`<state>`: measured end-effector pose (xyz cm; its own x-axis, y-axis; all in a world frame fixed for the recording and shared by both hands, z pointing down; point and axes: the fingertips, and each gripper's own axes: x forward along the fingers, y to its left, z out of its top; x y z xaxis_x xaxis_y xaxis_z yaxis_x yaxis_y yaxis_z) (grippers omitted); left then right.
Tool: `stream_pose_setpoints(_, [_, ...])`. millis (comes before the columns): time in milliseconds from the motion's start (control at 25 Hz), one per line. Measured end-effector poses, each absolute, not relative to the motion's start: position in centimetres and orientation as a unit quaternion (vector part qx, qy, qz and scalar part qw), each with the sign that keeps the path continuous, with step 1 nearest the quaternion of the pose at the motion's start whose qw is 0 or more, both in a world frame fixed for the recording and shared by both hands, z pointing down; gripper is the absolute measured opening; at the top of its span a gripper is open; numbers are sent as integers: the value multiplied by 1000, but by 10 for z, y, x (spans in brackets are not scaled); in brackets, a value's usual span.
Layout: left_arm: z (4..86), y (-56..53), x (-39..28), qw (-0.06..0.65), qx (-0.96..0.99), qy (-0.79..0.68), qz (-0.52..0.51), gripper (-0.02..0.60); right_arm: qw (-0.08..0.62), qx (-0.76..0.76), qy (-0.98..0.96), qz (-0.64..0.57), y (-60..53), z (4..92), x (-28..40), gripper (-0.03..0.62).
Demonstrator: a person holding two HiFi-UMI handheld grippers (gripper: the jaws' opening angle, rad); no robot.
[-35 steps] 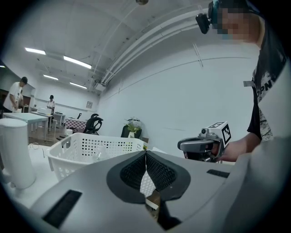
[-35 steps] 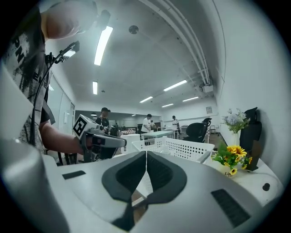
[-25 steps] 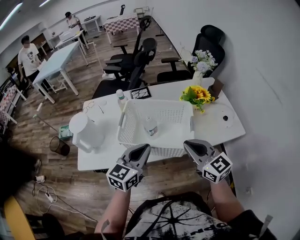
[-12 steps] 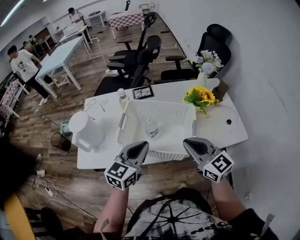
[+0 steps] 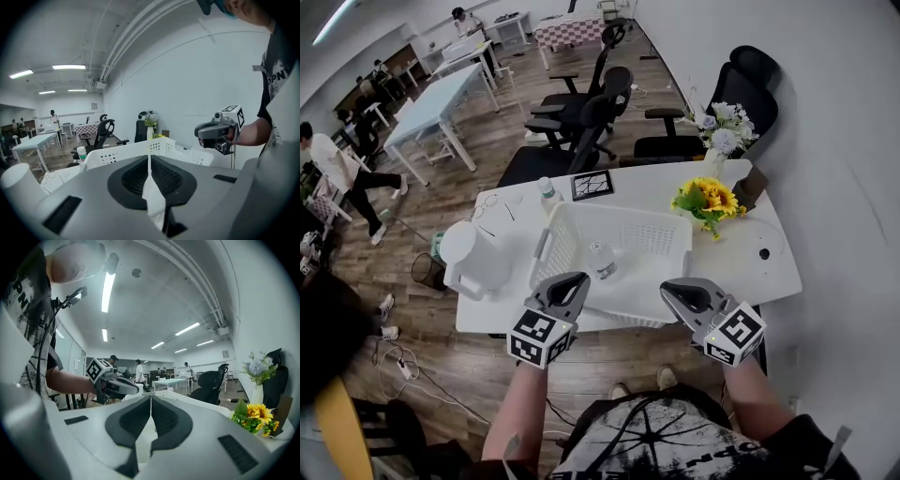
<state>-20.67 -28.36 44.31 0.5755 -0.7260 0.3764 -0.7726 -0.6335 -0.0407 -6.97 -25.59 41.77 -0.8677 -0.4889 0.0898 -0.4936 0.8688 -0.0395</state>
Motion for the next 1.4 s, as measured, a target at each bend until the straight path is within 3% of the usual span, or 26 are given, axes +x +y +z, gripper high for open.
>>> stream_pose_setpoints(160, [447,-303,-210,62,873,-420,239,14,31,245,-968,35,-263,420,-66,23])
stream_pose_setpoints(880, [530,-380,-205,131,813,-358,439,166,22,230,-971,52,-288,433,-50,23])
stream_pose_setpoints(1400, [544,-389,-189,189,837,-317,404,164,29,237,-969,61,-303,443,-40,23])
